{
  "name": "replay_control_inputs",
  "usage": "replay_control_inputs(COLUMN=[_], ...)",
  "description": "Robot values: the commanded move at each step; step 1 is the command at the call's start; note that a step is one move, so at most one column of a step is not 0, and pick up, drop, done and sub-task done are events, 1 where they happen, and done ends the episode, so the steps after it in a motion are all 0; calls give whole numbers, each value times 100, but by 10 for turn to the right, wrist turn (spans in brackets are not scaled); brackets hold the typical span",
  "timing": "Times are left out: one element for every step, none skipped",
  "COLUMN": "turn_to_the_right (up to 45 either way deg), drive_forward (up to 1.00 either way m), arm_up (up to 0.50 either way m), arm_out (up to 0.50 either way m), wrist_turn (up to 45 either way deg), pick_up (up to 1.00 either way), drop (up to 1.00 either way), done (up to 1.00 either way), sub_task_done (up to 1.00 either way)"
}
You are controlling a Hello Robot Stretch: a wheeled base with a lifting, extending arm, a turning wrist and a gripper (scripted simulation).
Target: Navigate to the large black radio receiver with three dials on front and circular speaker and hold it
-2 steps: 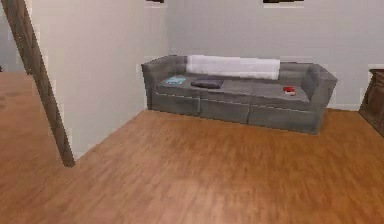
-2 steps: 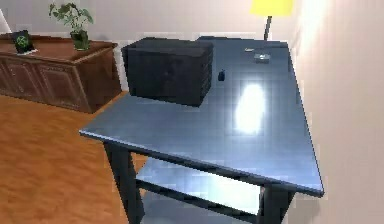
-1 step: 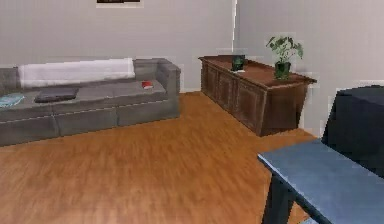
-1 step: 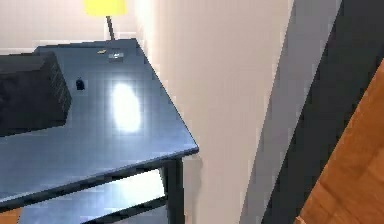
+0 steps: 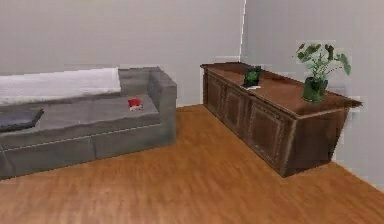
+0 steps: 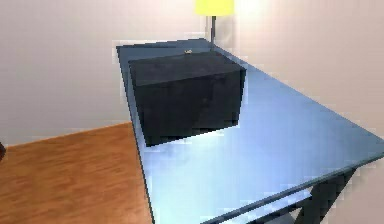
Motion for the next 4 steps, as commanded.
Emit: replay_control_inputs(turn_to_the_right=[240, 0, 300, 0], drive_forward=[0, 20, 0, 75], arm_up=[0, 0, 0, 0], arm_out=[0, 0, 0, 0], wrist_turn=[0, 0, 0, 0], pick_up=[0, 0, 0, 0], drop=[0, 0, 0, 0], done=[0, 0, 0, 0], sub_task_done=[0, 0, 0, 0])
